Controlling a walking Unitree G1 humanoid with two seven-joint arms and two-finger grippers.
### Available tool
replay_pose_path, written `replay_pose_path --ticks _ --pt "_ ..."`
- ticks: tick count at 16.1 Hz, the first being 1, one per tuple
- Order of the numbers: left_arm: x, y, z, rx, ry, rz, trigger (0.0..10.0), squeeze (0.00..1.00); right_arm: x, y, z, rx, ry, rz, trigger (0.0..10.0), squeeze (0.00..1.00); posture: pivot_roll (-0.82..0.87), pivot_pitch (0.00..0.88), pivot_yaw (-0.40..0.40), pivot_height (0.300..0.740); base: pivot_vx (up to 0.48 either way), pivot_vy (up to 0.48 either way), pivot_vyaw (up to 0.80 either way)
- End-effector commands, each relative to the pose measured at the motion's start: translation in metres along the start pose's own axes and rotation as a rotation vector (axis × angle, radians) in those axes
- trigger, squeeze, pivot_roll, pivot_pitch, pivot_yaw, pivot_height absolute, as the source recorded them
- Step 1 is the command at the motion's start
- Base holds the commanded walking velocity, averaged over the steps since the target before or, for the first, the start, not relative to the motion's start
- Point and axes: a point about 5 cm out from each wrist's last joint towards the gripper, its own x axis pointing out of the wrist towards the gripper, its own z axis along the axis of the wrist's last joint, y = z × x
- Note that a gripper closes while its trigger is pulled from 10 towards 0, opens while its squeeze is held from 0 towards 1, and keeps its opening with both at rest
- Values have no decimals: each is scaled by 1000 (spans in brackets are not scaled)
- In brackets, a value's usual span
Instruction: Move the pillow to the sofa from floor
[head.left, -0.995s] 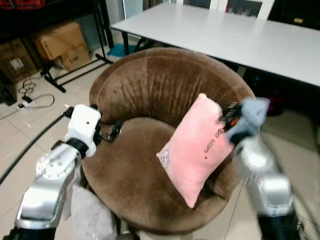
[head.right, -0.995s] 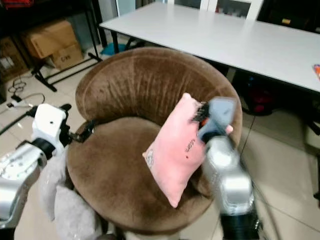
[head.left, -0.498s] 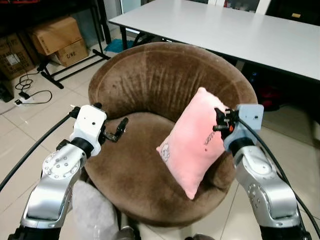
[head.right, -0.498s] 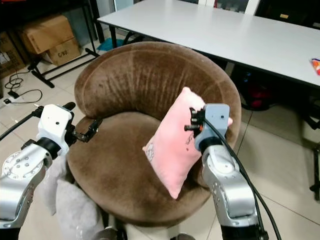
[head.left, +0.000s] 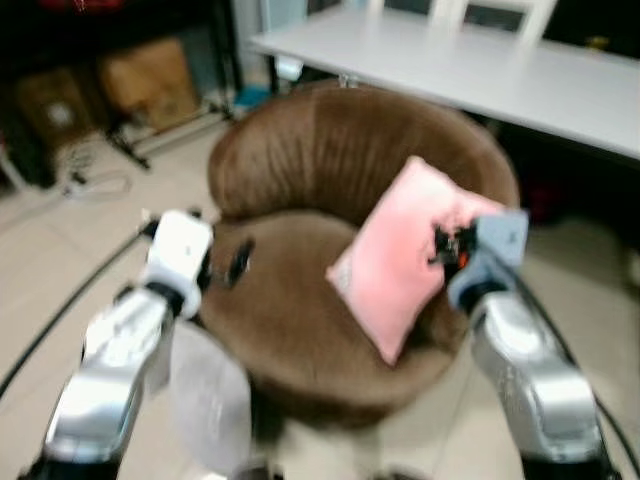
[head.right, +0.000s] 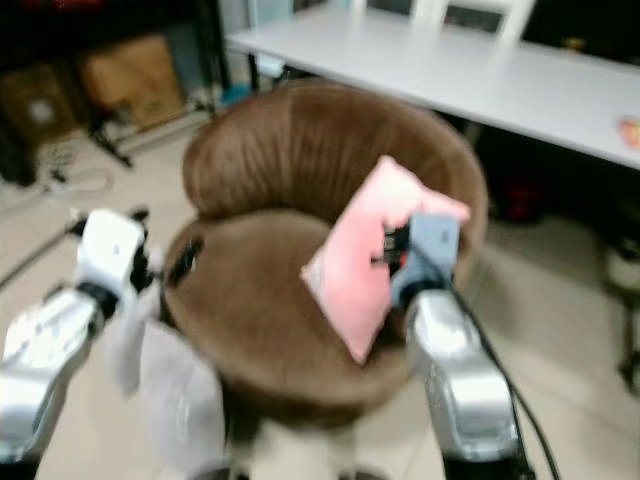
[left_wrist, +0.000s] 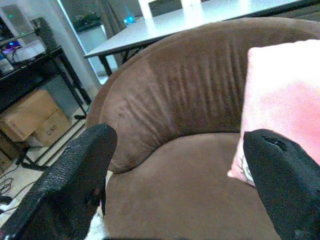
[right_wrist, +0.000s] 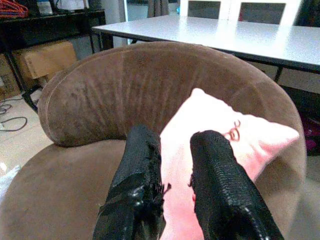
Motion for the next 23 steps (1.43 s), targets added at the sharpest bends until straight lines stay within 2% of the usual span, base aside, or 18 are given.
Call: replay_pose_path --ticks 1,7,11,15,20,23 --pt "0 -1 1 2 -3 1 10000 0 -1 -3 3 -10 -3 -11 10000 0 -123 0 28 740 -274 0 0" --pt "-1 -1 0 -28 -4 11 10000 0 0 -3 2 -18 11 -2 10000 0 -122 0 22 740 -41 0 0" --pt "-1 0 1 -32 -4 15 10000 0 0 0 4 -28 -1 38 10000 0 -118 0 17 740 0 302 0" --pt "-1 0 1 -32 -4 19 10000 0 -1 7 4 -86 -5 93 10000 0 -118 0 17 740 0 340 139" --pt "-1 3 1 -28 -3 23 10000 0 -1 3 1 -33 16 56 10000 0 -118 0 17 740 0 338 235" --pt "-1 3 0 -27 -2 23 10000 0 -1 3 -1 -37 22 53 10000 0 -117 0 15 740 0 339 0"
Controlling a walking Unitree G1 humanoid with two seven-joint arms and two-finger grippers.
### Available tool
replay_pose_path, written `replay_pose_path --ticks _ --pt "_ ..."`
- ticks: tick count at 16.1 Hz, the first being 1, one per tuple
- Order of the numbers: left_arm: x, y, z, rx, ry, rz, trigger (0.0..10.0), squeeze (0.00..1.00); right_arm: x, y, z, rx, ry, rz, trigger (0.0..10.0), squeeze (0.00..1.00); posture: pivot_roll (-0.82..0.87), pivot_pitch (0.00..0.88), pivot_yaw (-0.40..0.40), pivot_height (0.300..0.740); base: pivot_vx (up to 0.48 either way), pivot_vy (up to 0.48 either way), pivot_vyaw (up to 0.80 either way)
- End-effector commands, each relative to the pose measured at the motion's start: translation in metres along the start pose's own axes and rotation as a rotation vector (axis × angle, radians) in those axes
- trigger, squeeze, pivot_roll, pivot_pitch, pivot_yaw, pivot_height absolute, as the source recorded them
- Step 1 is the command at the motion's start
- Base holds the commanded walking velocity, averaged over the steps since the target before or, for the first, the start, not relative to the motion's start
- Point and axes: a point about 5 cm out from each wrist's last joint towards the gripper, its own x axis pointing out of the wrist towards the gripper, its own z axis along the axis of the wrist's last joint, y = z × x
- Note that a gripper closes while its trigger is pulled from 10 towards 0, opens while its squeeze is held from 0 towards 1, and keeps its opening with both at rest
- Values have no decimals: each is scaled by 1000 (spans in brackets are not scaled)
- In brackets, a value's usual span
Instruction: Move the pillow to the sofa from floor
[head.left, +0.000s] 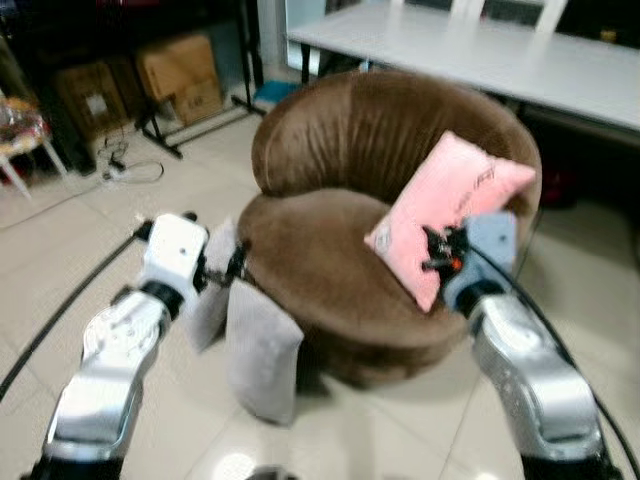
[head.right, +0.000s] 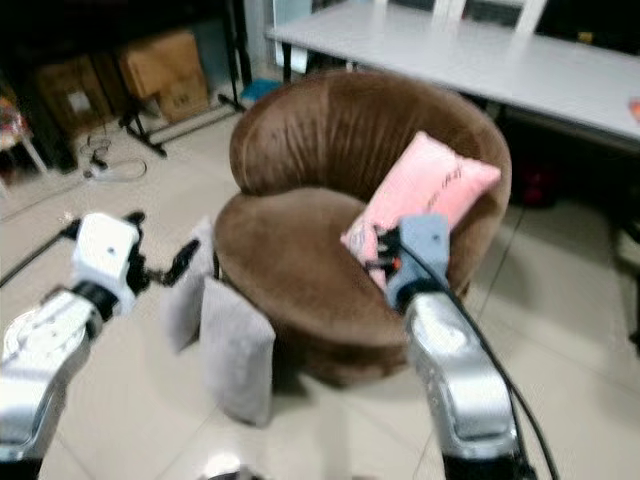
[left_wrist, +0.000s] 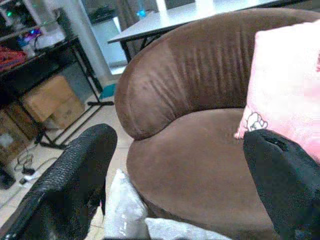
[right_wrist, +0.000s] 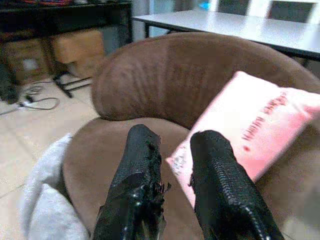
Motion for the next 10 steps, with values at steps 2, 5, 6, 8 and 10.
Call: replay_pose_path --ticks 2,5,6,8,10 --pt "0 4 2 8 -5 9 10000 0 0 3 2 4 -4 6 10000 0 -115 0 13 740 0 339 0" --pt "-1 4 1 8 -3 9 10000 0 -1 3 1 16 0 2 10000 0 -114 0 12 740 0 340 0" --pt "-1 3 0 2 -8 10 10000 0 -1 2 1 24 2 -1 10000 0 -114 0 14 740 0 0 0" --pt "0 1 -1 -20 -2 -6 10000 0 -2 3 -1 -5 4 6 10000 220 -114 0 14 740 0 0 400" --pt "1 -1 -2 -60 -5 -31 10000 86 -2 4 -1 1 3 8 10000 1000 -114 0 14 740 0 0 800"
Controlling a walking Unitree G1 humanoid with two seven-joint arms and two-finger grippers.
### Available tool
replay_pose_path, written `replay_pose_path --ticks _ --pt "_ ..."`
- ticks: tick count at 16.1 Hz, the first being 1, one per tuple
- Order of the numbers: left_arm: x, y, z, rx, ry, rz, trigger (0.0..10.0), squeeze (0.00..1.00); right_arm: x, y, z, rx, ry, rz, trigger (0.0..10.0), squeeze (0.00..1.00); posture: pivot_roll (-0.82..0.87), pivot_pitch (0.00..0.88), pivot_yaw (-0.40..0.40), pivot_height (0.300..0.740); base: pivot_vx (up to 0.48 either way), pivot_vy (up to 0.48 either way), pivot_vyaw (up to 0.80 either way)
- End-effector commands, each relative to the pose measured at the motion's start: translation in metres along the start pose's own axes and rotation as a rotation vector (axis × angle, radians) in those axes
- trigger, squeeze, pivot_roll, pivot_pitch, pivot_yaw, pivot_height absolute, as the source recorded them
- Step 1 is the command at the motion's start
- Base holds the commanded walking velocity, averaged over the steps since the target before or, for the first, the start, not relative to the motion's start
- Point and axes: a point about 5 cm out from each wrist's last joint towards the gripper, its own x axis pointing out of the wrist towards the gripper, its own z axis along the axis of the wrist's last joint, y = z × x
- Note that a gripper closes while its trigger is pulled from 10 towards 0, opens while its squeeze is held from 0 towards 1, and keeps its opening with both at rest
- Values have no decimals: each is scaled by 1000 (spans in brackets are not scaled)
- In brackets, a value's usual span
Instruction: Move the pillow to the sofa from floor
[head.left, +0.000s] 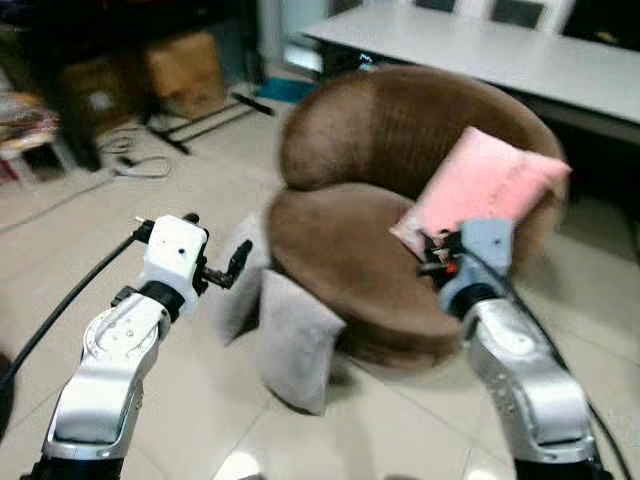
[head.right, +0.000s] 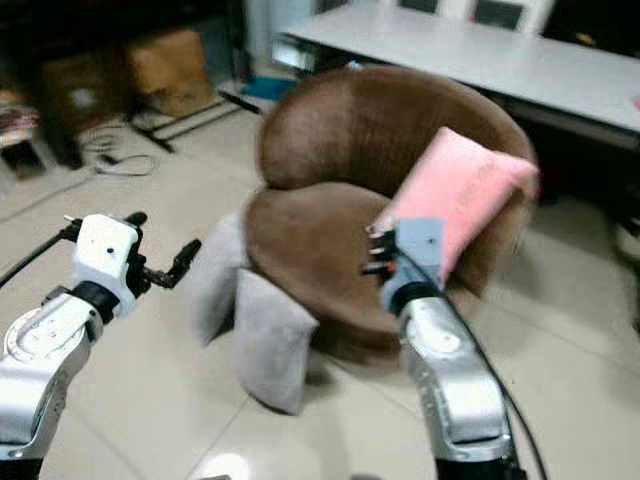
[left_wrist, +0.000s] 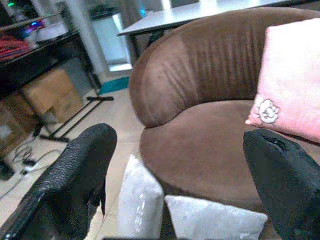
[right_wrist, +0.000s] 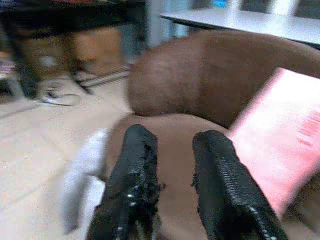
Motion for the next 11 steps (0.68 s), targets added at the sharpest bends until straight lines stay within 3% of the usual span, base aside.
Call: replay_pose_path --ticks 1,2,4,6,11 --pt "0 -1 -1 -25 -3 -14 10000 412 -1 -4 2 -15 -11 -15 10000 1000 -114 0 14 740 0 0 800" --pt "0 0 0 -26 -6 -11 10000 965 -1 -4 5 -22 -29 -17 10000 1000 -114 0 14 740 285 0 800" --pt "1 3 0 -17 -6 8 10000 1000 0 -5 17 -128 -115 -34 10000 1000 -113 0 17 740 291 0 400" --pt "1 6 1 -16 -7 14 10000 1000 1 -2 23 -84 -153 -15 10000 1000 -114 0 19 740 283 0 225" --pt "1 8 2 -7 -13 25 10000 1000 1 -5 18 -41 -112 -61 10000 1000 -112 0 18 740 269 0 91"
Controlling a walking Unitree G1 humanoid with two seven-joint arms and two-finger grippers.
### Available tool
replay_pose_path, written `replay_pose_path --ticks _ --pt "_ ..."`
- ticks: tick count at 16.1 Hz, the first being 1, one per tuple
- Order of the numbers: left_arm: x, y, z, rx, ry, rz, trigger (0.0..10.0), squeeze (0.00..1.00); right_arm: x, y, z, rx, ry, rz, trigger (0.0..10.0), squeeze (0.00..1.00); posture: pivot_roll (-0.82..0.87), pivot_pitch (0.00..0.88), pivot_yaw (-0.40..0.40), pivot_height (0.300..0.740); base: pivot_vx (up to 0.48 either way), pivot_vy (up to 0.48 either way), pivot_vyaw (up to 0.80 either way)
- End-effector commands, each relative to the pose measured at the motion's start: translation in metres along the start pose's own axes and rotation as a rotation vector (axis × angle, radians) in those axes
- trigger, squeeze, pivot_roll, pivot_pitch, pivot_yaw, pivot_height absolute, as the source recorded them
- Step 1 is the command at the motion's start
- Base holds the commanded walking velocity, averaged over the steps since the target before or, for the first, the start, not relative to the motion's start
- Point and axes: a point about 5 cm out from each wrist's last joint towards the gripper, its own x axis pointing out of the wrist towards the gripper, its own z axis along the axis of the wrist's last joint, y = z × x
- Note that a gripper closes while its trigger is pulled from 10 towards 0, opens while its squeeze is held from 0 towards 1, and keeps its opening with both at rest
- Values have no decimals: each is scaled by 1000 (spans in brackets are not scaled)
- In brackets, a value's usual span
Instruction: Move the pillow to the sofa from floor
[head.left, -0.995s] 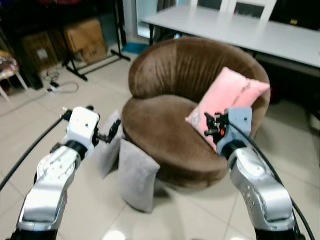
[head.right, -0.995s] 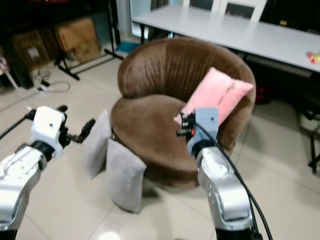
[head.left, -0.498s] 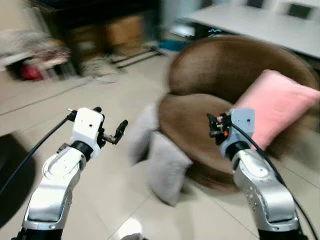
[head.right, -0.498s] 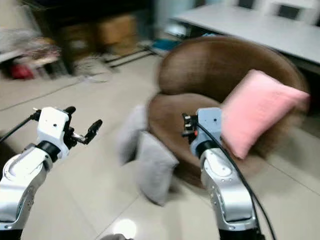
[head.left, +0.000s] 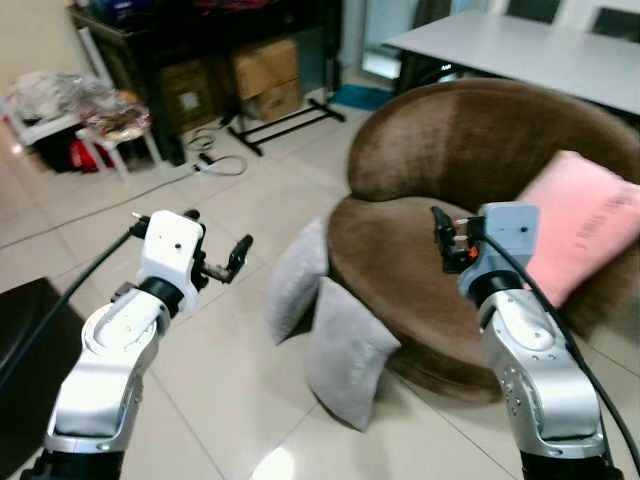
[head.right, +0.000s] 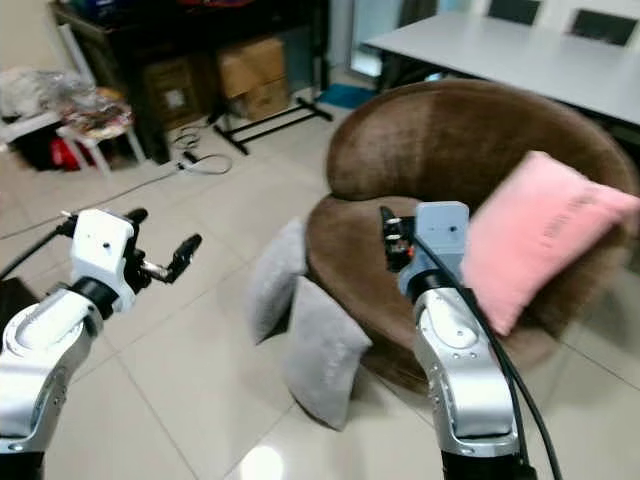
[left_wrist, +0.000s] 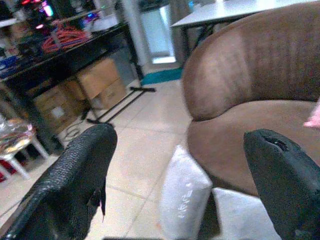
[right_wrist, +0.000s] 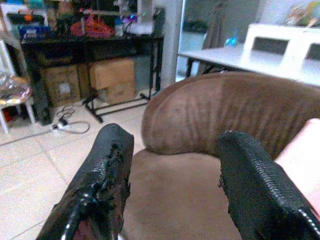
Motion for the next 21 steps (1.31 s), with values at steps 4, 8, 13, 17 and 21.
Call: replay_pose_path --ticks 4,8,13,17,21 --pt "1 0 2 3 -3 4 10000 1000 -2 10 -1 -12 3 82 10000 1000 -114 0 20 740 265 0 0" --pt "1 0 3 7 -6 2 10000 1000 -1 6 -4 11 21 56 10000 1000 -114 0 20 740 264 0 0" --pt "2 -1 4 11 -7 -6 10000 1000 -1 4 -7 11 30 27 10000 1000 -112 0 20 740 262 0 0" --pt "2 -1 4 13 -8 -10 10000 1000 -1 0 -9 19 42 2 10000 1000 -112 0 20 740 266 0 0" --pt "3 -2 6 14 -10 -15 10000 1000 0 1 -7 16 24 7 10000 1000 -114 0 24 740 279 0 -356"
